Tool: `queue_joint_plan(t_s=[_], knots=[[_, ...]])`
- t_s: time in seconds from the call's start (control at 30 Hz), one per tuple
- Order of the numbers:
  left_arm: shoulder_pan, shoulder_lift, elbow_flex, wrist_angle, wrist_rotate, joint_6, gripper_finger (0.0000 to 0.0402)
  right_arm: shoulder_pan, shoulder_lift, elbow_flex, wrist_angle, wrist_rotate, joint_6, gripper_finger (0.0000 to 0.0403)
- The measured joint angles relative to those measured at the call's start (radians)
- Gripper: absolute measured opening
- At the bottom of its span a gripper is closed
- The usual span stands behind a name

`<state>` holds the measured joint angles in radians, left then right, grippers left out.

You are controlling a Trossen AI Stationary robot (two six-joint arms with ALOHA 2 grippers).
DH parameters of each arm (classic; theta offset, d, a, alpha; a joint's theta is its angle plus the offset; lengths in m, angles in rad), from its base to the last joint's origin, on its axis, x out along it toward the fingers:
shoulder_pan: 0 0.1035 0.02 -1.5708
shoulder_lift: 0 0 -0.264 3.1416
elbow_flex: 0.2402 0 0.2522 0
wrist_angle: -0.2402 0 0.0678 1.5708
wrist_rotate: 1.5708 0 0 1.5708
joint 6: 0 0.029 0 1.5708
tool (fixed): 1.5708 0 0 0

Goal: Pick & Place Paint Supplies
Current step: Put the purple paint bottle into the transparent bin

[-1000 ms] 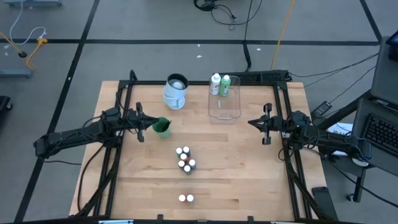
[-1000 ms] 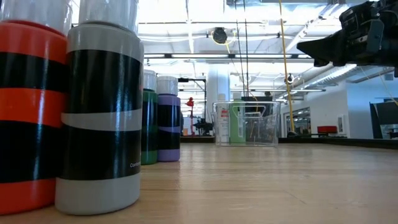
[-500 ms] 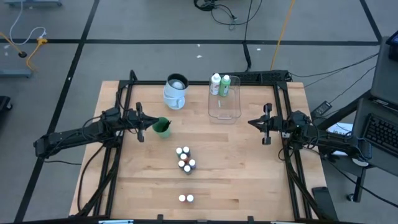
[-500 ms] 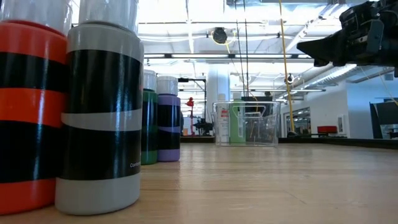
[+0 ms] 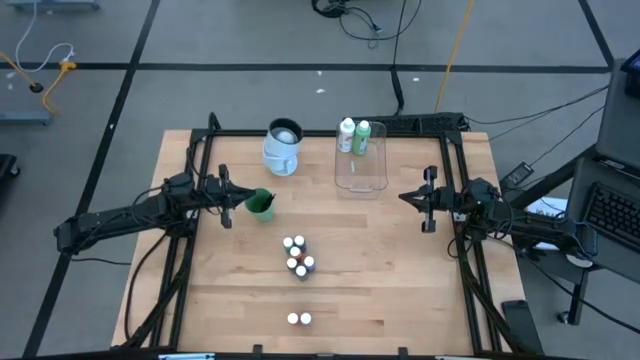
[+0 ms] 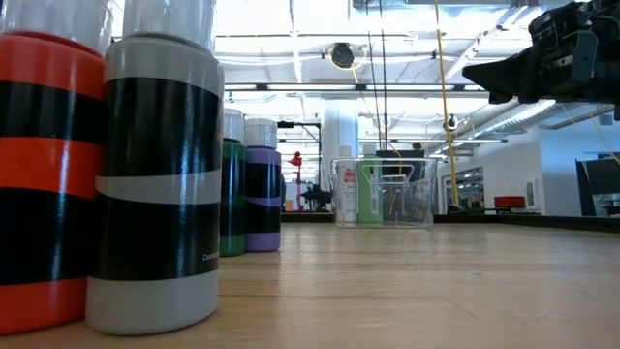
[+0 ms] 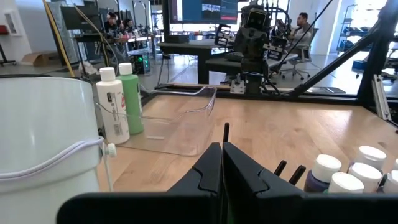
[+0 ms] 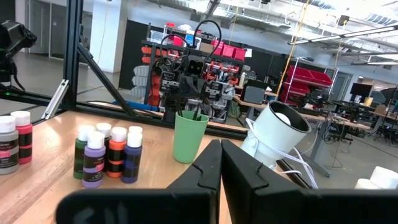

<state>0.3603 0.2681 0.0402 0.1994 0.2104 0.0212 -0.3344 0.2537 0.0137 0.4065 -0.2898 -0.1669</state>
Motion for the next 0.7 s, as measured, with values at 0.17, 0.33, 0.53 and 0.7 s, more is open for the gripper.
queue_joint_plan(t_s=[0.17,0.33,0.53,0.7], knots=[[0.0,0.0,0.0,-0.003,-0.001,0.062,0.0019,0.0,0.0,0.0,0.0,0.0,0.001,0.0004],[0.0,0.0,0.0,-0.004,-0.002,0.18,0.0019,0.0,0.0,0.0,0.002,0.0,0.004,0.0004],[0.0,0.0,0.0,-0.004,-0.002,0.181,0.0019,0.0,0.0,0.0,0.001,0.0,0.016,0.0004],[0.0,0.0,0.0,-0.003,-0.002,0.179,0.0019,0.0,0.0,0.0,0.001,0.0,0.009,0.0004]])
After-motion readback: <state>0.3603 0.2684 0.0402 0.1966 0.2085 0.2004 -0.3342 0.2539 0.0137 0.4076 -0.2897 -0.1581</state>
